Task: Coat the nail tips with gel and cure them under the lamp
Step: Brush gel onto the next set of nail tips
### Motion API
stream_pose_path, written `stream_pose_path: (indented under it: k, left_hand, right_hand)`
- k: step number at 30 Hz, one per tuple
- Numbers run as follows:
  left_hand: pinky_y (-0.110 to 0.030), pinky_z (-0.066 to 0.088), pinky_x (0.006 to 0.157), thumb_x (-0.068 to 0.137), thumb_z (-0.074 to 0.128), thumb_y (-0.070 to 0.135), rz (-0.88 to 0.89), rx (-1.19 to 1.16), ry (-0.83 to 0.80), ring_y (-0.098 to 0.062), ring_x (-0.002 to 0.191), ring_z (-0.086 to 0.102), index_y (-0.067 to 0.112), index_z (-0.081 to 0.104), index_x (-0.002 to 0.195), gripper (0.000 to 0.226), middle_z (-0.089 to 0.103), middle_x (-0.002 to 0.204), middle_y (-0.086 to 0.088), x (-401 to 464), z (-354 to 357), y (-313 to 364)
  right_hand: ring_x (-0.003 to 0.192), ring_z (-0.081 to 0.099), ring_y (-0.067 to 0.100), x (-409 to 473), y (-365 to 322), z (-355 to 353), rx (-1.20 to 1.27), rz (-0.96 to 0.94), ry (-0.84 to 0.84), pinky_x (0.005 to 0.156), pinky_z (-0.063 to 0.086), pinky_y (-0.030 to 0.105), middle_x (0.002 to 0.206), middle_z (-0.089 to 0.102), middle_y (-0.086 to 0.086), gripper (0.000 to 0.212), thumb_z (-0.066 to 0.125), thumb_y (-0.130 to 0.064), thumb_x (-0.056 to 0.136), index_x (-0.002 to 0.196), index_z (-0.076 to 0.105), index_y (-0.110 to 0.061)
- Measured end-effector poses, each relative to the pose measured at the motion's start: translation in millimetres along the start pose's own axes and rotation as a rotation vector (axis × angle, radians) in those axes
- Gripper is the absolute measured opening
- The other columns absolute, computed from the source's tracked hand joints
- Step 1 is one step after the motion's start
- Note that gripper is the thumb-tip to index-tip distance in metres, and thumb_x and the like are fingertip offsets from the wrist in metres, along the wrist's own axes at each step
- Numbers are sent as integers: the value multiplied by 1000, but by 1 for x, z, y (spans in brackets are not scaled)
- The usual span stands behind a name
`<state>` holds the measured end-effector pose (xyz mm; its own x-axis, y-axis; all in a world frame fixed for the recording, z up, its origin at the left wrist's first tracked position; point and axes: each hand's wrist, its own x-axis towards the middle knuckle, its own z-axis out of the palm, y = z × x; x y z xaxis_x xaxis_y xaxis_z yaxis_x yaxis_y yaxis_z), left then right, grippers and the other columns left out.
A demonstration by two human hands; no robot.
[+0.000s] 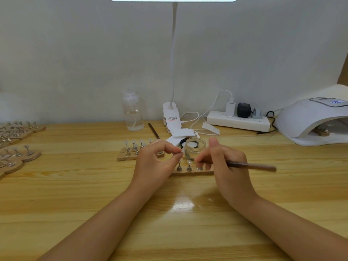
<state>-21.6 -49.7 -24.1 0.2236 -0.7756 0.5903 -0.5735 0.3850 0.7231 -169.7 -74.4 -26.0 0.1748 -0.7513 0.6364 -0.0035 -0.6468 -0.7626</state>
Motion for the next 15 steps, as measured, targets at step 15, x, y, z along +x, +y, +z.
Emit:
stream_pose_path:
  k: [15]
  left_hand:
    - [-9,41,76,71,75,8,-5,11,-11,-5,77,59,28,64,68,23,66,75,8,0,-1,1]
  right_hand:
    - [58,58,-1,-1,0,0,-51,-49,11,59,42,11,58,64,-5,44,35,-44,87,63,65,-22]
